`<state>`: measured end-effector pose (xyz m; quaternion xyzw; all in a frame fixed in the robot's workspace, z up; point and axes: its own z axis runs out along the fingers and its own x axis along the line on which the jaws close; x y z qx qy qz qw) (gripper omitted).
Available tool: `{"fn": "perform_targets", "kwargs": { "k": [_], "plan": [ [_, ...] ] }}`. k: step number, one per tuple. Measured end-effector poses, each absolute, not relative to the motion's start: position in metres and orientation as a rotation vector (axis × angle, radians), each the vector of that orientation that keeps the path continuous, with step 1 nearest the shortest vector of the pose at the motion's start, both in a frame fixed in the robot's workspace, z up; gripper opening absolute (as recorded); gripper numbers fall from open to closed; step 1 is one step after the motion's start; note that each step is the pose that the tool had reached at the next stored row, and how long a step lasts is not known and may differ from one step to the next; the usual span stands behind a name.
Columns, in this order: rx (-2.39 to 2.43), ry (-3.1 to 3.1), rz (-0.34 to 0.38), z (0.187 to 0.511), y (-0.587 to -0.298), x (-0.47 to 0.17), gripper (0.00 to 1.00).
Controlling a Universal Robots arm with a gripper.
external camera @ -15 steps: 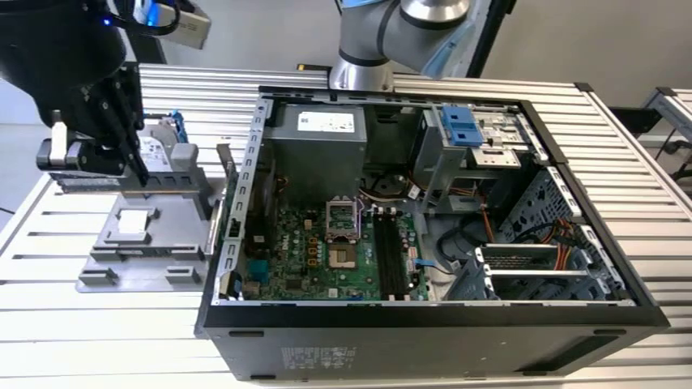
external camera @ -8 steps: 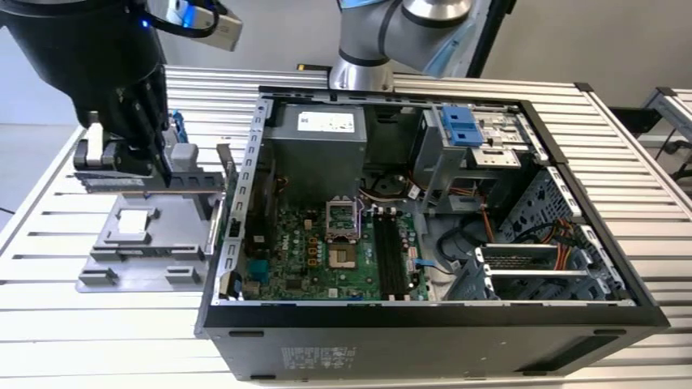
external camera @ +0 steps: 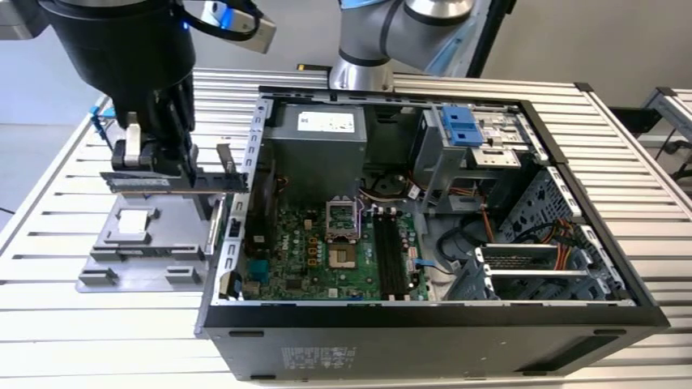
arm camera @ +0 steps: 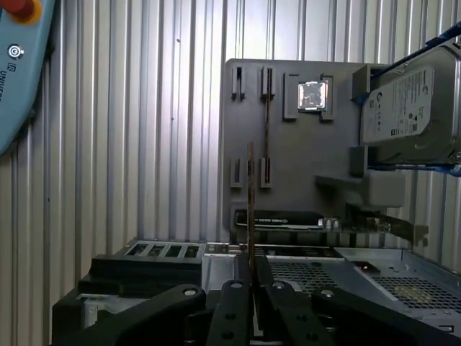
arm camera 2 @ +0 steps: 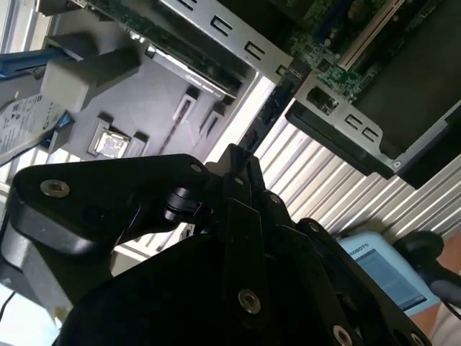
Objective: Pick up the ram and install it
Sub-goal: 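Pick up the ram and move it above insertion slot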
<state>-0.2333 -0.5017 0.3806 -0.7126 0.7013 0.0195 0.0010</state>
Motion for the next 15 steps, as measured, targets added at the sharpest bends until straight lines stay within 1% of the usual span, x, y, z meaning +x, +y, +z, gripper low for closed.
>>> {"fn": "perform_targets", "kwargs": {
  "k": [15],
  "plan": [
    [-2.241,2.206,0.067,0.381,-0.501,-0.187,0.0]
  ]
}}
